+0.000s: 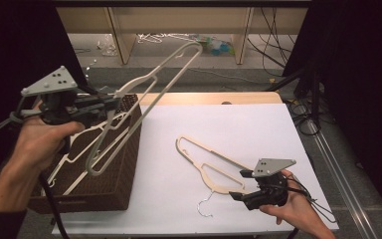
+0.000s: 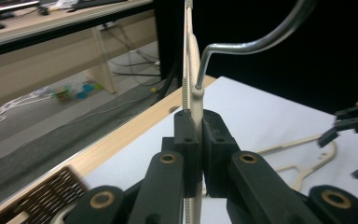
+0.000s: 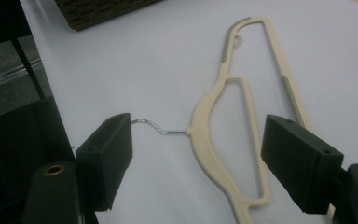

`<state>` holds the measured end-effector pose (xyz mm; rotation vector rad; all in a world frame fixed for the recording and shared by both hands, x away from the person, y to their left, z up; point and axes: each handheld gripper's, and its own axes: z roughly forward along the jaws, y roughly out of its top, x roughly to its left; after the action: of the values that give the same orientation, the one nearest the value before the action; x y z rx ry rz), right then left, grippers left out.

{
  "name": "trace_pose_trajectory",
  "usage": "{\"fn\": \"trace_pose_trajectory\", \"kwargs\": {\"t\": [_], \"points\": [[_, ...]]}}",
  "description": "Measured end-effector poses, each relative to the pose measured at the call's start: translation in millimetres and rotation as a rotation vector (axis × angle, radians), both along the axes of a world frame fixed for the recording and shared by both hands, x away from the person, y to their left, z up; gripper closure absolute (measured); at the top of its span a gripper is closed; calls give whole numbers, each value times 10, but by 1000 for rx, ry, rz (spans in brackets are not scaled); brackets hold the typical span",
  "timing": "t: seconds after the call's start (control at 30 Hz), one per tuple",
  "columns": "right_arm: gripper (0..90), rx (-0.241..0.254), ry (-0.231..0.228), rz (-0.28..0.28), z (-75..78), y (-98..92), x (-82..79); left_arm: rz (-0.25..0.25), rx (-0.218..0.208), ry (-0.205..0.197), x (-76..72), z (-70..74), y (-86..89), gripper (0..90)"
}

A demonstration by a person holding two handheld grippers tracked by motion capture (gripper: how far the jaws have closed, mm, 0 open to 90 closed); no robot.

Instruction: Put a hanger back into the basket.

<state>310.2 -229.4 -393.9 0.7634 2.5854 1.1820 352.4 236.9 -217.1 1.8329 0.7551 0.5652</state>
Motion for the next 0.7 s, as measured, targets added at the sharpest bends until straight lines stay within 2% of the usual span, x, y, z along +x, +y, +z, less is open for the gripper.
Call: {"fn": "trace_pose_trajectory", "kwargs": {"t": [0.03, 0.07, 0.1, 0.13, 0.2, 0.33, 0.53, 0.57, 0.6, 0.7], "points": [[255, 1, 1, -3, -27, -7, 5, 22, -1, 5, 23, -49, 108, 856], [255, -1, 10, -3, -41, -9, 8, 22, -1, 5, 23, -49, 108, 857], [254, -6, 8, -3, -59, -8, 14, 41, 5, -2, 49, -104, 223, 857], [254, -6, 8, -3, -59, -8, 14, 41, 5, -2, 49, -104, 223, 856], [253, -11, 20, -4, -77, -6, 12, 54, -5, 5, 82, -165, 333, 857], [252, -14, 17, 6, -96, -2, 14, 104, 39, 15, 118, -271, 553, 857], [252, -22, 30, 2, -118, -10, 26, 141, 95, 20, 142, -435, 813, 857], [252, -21, 34, 3, -117, -7, 26, 160, 112, 37, 149, -518, 883, 857], [252, -21, 34, 3, -117, -7, 26, 160, 112, 37, 149, -518, 883, 856], [252, -26, 32, 5, -119, -8, 25, 184, 120, 67, 176, -646, 994, 857]]}}
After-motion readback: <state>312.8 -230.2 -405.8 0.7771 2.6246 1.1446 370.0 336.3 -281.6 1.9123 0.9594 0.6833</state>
